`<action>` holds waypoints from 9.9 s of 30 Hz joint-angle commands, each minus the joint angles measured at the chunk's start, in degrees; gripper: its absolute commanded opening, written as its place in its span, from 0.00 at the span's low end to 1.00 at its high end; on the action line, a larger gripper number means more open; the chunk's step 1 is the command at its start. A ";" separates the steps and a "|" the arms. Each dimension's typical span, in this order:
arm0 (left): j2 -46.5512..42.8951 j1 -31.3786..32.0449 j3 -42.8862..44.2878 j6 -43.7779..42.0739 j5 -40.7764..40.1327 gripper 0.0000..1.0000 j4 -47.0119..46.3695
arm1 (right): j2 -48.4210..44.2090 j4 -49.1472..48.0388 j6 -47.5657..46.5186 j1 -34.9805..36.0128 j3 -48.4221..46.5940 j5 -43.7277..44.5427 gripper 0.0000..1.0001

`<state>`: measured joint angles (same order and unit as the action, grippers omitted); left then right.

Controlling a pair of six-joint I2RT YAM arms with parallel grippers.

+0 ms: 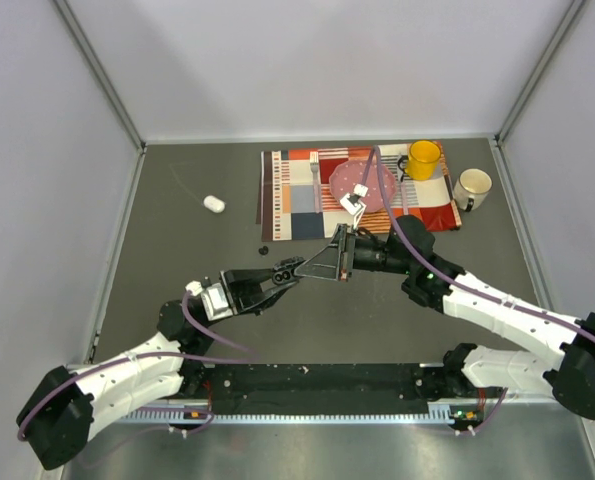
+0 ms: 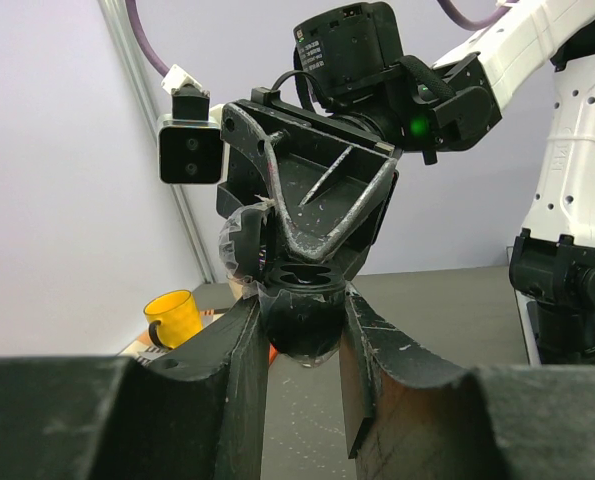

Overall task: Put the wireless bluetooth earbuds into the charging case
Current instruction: Open the charging case, then pick up the earbud from the center of the board.

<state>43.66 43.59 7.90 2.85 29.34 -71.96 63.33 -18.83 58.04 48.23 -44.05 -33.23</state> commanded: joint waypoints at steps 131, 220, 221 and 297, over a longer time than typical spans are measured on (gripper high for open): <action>-2.44 0.35 -2.54 2.16 -4.29 0.36 -10.22 | 3.29 -15.81 8.50 -1.21 5.82 0.80 0.00; -20.90 0.18 -8.34 -7.95 -14.93 0.00 4.11 | 32.99 10.31 -18.67 -65.63 -5.52 33.50 0.36; -20.81 0.18 -8.34 -7.95 -14.84 0.00 4.03 | 33.35 10.04 -18.58 -65.63 -5.52 33.24 0.36; -23.53 0.18 -10.01 -6.11 -15.28 0.00 4.73 | 16.56 27.00 -28.77 -65.54 6.08 25.23 0.20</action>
<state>21.02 43.92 2.87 -4.19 13.93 -65.49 82.52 7.99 30.55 -17.04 -37.06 -9.08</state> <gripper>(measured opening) 0.339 0.177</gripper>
